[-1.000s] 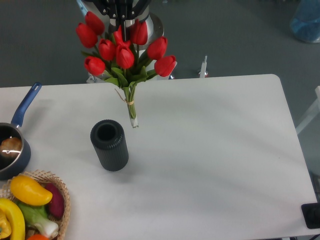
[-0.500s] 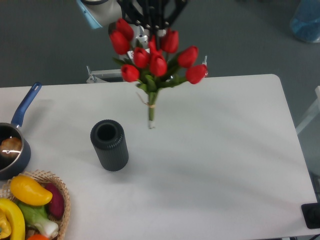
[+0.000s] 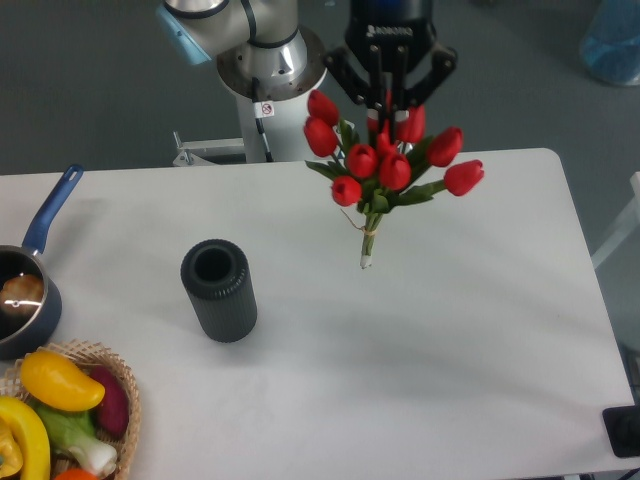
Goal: Pick up the flowers from the vase
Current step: 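Carry the tulip bunch up and away from the vase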
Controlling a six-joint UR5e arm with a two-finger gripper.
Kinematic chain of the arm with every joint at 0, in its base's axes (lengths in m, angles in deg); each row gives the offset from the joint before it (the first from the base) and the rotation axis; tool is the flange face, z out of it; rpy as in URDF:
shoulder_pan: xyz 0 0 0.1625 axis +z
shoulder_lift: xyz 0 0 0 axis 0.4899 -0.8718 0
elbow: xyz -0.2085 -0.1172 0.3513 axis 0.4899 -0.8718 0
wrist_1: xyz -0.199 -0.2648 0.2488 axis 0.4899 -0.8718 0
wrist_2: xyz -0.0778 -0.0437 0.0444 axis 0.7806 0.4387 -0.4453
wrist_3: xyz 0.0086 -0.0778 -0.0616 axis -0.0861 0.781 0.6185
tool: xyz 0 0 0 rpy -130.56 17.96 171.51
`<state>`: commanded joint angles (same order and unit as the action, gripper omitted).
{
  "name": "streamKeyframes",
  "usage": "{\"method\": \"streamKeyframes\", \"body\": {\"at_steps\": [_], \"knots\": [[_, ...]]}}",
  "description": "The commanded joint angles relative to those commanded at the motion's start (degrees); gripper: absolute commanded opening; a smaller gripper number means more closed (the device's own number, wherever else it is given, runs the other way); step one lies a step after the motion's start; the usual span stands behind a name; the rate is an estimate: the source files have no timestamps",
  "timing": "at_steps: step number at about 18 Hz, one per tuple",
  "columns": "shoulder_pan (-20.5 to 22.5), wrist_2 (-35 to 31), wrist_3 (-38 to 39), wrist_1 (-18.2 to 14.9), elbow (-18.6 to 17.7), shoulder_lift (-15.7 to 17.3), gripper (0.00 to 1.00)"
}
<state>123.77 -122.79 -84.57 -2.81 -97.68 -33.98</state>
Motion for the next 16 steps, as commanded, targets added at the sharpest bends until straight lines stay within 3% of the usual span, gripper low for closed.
{"method": "streamKeyframes", "body": {"at_steps": [5, 9, 16], "knots": [[1.2, -4.3, -9.1, -4.7, 0.1, -3.2, 0.02], [3.0, -6.3, -13.6, -5.3, 0.2, -5.0, 0.02], [3.3, -6.4, -14.2, -5.4, 0.8, -5.5, 0.02]]}}
